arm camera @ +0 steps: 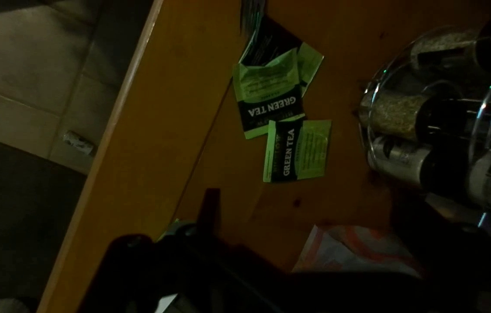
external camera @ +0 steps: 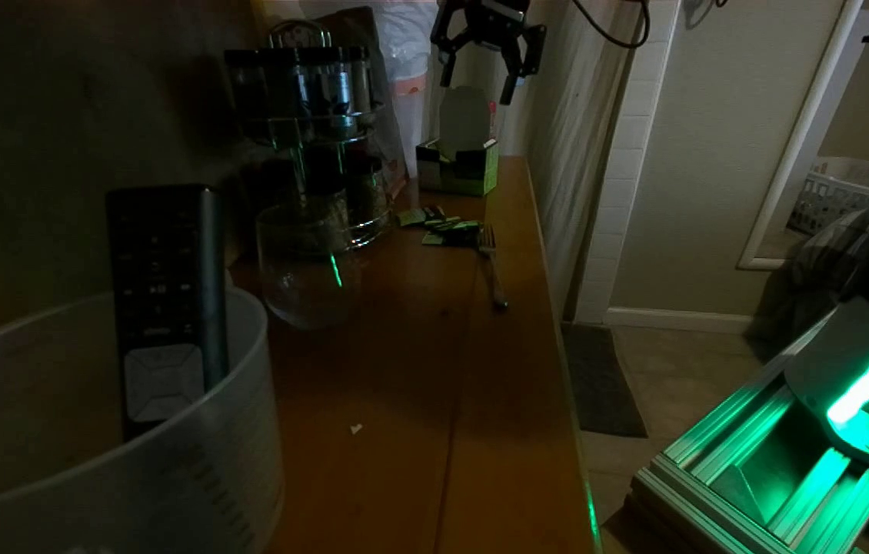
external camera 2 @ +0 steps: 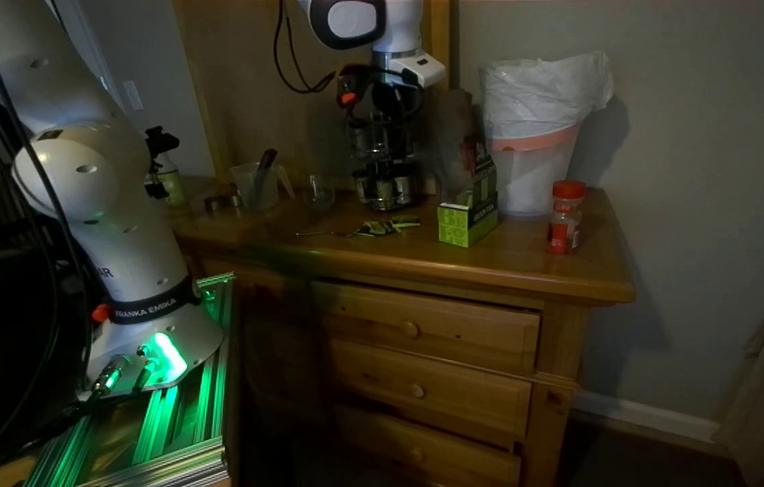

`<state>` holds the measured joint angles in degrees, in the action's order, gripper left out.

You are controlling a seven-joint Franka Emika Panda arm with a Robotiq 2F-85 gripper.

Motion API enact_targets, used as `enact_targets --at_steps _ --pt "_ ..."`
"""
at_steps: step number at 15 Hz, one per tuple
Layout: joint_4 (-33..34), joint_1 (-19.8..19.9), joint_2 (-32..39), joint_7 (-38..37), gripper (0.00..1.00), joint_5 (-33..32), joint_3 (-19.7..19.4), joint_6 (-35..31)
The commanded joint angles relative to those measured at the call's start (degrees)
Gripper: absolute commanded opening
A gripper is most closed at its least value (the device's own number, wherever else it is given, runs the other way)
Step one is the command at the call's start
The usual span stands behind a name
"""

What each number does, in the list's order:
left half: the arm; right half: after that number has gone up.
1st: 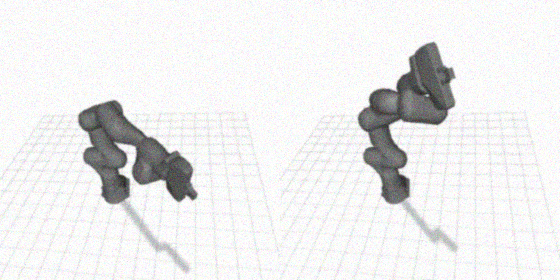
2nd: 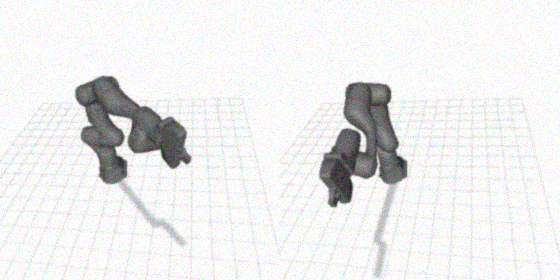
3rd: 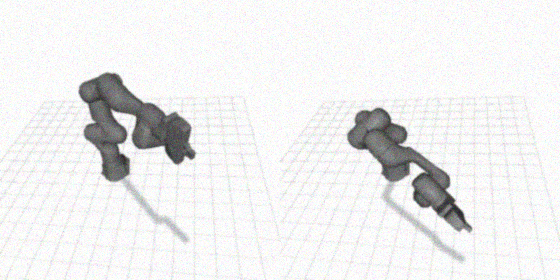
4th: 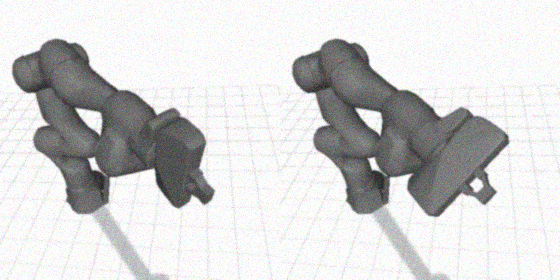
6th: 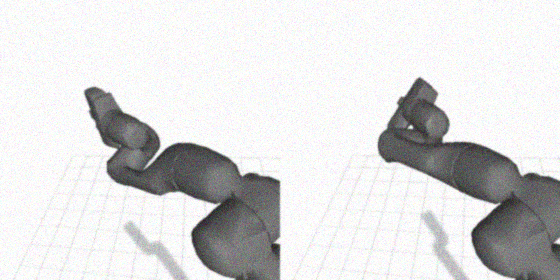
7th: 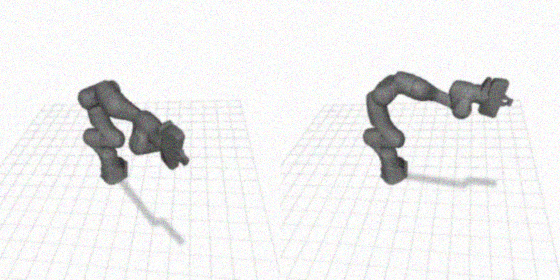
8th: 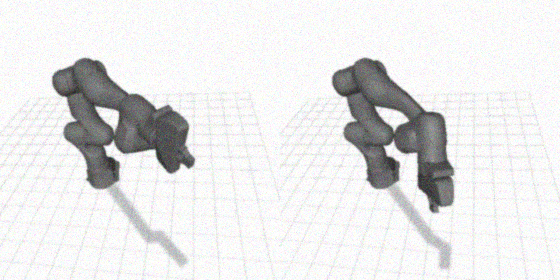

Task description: Put one green sachet in the green box.

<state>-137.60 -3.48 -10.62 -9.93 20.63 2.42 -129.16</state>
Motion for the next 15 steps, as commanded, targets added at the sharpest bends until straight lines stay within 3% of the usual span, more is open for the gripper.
enact_targets --at_steps 1,4,7,10,15 --pt "0.2 0.0 0.2 0.0 1.00 0.0 0.2 0.1" --pt "0.1 -0.3 2.4 0.8 1.00 1.7 0.2 -4.1" --pt "0.2 -0.5 7.4 3.0 1.00 2.9 0.1 -13.3" --pt "2.0 -1.2 12.8 10.0 1.00 7.2 0.4 -17.6" --pt "5.5 0.4 19.4 27.2 1.00 20.4 3.2 -14.3"
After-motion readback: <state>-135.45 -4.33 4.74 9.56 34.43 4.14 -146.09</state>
